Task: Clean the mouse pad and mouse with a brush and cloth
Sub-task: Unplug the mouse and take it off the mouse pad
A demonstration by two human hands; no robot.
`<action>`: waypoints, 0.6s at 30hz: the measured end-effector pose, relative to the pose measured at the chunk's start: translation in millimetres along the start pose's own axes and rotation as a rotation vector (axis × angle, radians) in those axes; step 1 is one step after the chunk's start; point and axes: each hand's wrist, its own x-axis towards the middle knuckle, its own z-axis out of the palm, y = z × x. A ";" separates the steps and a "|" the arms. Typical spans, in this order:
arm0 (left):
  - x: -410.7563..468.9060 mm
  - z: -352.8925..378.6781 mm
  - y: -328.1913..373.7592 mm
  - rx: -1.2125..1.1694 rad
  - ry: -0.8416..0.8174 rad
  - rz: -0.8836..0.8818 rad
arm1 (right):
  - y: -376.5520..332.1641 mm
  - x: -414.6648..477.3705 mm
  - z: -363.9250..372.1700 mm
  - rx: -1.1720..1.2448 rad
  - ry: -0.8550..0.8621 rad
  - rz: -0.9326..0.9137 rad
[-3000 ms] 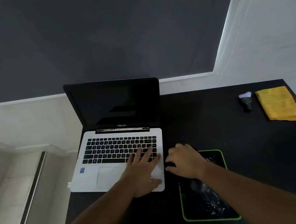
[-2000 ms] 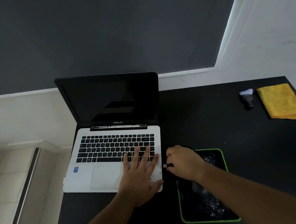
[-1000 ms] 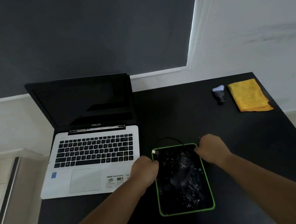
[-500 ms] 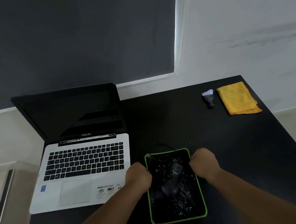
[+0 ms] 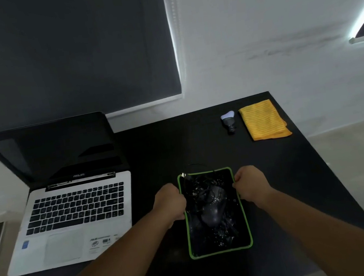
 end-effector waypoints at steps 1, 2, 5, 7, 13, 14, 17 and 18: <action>-2.2 8.7 7.6 -0.043 -0.001 -0.012 | 4.8 2.3 -10.7 -0.001 0.013 0.001; -4.4 17.2 15.0 -0.075 -0.005 -0.018 | 10.1 4.8 -21.1 -0.002 0.021 0.004; -10.0 42.6 34.1 -0.132 -0.025 -0.024 | 28.9 14.5 -48.6 0.002 0.037 0.004; -11.6 58.0 43.8 -0.188 -0.034 -0.051 | 43.2 22.2 -62.3 0.009 0.048 0.010; -10.2 104.9 56.0 -0.186 -0.028 -0.038 | 81.4 36.1 -86.2 0.004 0.036 0.017; -7.0 111.9 54.6 -0.172 -0.023 -0.030 | 87.0 38.5 -88.2 0.002 0.029 0.021; 1.4 127.0 47.8 -0.169 0.004 -0.020 | 99.5 43.8 -92.6 -0.022 0.024 0.017; 3.9 130.9 45.7 -0.178 0.015 -0.017 | 101.6 44.2 -94.7 -0.042 0.022 0.009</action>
